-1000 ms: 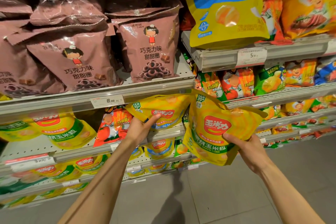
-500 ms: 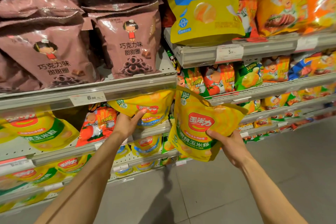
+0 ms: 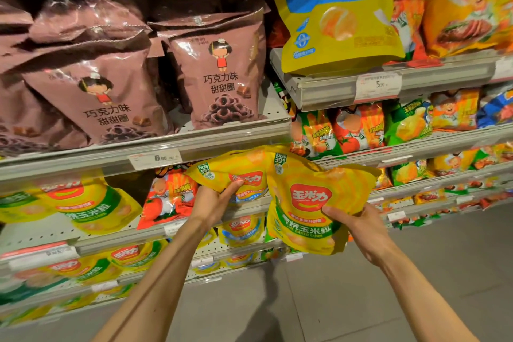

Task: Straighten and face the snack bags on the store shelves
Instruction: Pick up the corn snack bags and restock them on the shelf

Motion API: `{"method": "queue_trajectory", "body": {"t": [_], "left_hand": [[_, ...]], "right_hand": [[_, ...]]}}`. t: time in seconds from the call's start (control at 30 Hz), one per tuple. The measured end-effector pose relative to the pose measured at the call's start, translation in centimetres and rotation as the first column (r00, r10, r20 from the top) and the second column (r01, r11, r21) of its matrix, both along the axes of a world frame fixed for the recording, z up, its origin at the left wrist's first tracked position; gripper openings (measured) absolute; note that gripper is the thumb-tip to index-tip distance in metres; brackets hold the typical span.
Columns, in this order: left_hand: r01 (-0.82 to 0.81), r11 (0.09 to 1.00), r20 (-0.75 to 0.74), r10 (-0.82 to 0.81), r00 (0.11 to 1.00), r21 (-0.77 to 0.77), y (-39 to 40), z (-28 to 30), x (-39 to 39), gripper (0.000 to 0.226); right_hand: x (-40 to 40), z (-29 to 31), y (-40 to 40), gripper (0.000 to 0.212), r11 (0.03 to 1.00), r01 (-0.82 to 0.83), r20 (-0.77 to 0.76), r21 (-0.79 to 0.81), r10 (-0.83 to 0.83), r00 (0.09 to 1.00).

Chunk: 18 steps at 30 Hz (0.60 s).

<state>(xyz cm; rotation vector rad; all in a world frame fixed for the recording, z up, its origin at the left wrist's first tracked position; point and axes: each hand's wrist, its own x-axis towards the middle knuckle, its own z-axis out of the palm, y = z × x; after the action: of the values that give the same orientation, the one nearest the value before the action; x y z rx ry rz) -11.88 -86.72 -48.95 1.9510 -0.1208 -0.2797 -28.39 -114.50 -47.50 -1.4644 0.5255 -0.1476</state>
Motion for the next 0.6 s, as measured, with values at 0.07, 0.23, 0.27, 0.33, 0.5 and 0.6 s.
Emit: {"method": "queue_trajectory", "body": {"t": [0.07, 0.23, 0.27, 0.33, 0.5, 0.6], "left_hand": [[0.024, 0.999, -0.002, -0.024, 1.000, 0.028, 0.0, 0.0, 0.6, 0.075], [-0.021, 0.998, 0.063, 0.017, 0.998, 0.056, -0.5, 0.4, 1.9, 0.065], [-0.024, 0.998, 0.074, 0.019, 0.997, 0.063, -0.6, 0.4, 2.2, 0.060], [-0.008, 0.997, 0.089, 0.000, 0.996, 0.083, -0.6, 0.7, 2.1, 0.060], [0.019, 0.999, 0.057, -0.018, 0.998, -0.028, 0.5, 0.7, 1.4, 0.054], [0.052, 0.998, 0.072, -0.049, 0.996, -0.027, 1.6, 0.6, 1.7, 0.060]], "right_hand": [[0.6, -0.5, 0.2, 0.056, 1.000, 0.009, -0.009, -0.005, -0.009, 1.000], [1.1, -1.7, 0.9, 0.048, 0.999, 0.049, -0.021, -0.014, -0.049, 0.999], [1.2, -1.8, 1.1, 0.047, 0.998, 0.056, -0.022, -0.013, -0.057, 0.998], [1.5, -2.0, 1.3, 0.042, 0.998, 0.062, -0.026, -0.010, -0.063, 0.998], [2.2, -1.7, 1.8, 0.039, 1.000, 0.014, -0.024, -0.018, -0.014, 1.000], [2.5, -2.0, 1.9, 0.044, 1.000, -0.020, -0.030, -0.024, 0.019, 0.999]]}}
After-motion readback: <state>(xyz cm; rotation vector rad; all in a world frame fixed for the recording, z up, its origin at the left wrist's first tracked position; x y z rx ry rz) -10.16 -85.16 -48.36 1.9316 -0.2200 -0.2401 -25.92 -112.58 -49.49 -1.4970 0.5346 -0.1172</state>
